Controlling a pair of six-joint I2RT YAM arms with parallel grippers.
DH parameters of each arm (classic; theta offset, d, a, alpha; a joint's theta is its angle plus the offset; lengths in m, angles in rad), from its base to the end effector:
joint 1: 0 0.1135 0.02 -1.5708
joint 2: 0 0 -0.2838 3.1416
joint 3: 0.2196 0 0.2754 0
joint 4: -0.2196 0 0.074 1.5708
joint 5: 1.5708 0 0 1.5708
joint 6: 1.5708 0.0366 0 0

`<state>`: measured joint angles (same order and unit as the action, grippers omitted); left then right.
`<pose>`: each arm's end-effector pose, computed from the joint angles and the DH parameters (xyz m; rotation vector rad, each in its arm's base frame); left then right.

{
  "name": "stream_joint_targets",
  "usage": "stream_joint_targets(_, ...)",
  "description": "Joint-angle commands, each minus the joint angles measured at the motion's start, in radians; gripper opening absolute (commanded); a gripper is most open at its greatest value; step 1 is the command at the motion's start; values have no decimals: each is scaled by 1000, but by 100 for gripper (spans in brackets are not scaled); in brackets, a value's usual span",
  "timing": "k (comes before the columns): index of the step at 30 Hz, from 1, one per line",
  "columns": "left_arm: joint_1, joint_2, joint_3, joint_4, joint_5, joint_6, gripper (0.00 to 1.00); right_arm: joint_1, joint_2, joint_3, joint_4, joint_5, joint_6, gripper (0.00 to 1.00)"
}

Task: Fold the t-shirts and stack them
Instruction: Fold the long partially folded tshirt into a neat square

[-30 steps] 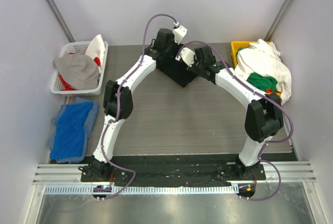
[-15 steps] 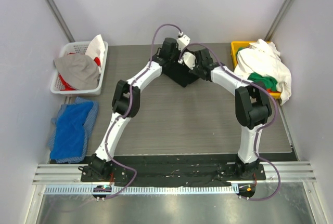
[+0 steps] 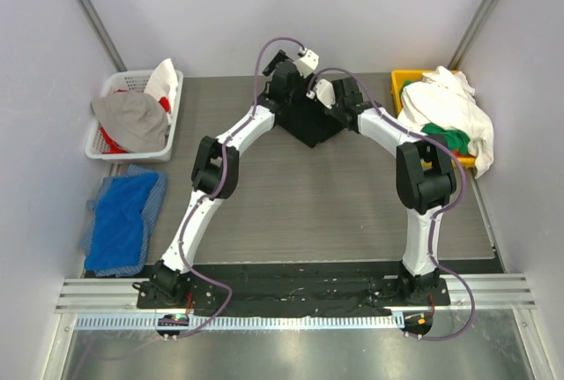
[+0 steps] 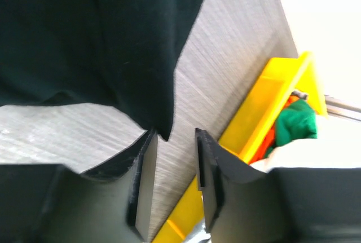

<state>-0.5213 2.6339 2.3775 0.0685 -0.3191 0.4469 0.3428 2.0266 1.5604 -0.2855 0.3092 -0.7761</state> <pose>0.5694 -0.3138 0.2210 0.6044 1.6471 0.2261 0.4667 0.1547 0.2268 -1.1093 2.0702 -0.5753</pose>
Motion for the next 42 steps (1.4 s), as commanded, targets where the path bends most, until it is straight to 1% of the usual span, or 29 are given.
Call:
stream_joint_targets(1,3,-32,23,99,-51,6,100,-4,14,64,62,73,1,43)
stream_joint_targets(4,4,-80,-35,91,-71,-1,100,-4,20,78,62,84,6,45)
stream_joint_targets(5,3,-115,-81,88,-77,-5,100,-5,17,76,65,85,9,45)
stream_joint_targets(8,3,-172,-162,36,-66,-36,100,-4,3,78,65,70,31,46)
stream_joint_targets(10,3,-241,-213,-7,-51,-54,100,-4,-2,84,66,73,35,47)
stream_joint_targets(11,1,-261,-274,-10,-48,-66,100,-4,4,86,71,106,32,47)
stream_joint_targets(12,3,-308,-305,-12,-41,-71,100,-5,15,105,81,125,26,47)
stream_joint_targets(14,3,-340,-369,-13,-31,-76,100,-8,67,156,83,171,23,47)
stream_joint_targets(19,3,-379,-416,-45,12,-85,100,-27,167,231,75,199,32,47)
stream_joint_targets(21,3,-370,-399,-65,29,-93,100,-33,185,245,72,212,31,47)
stream_joint_targets(25,3,-316,-318,-137,54,-108,100,-41,196,233,74,241,34,47)
stream_joint_targets(28,3,-301,-293,-168,77,-120,100,-42,166,188,82,255,37,47)
stream_joint_targets(31,1,-285,-269,-197,129,-134,100,-42,130,142,95,275,44,47)
stream_joint_targets(35,1,-236,-210,-278,195,-140,100,-42,106,101,95,312,51,47)
stream_joint_targets(39,-2,-207,-183,-309,251,-140,100,-42,44,49,98,288,81,47)
stream_joint_targets(42,-2,-161,-120,-366,275,-137,100,-42,-6,18,79,263,104,47)
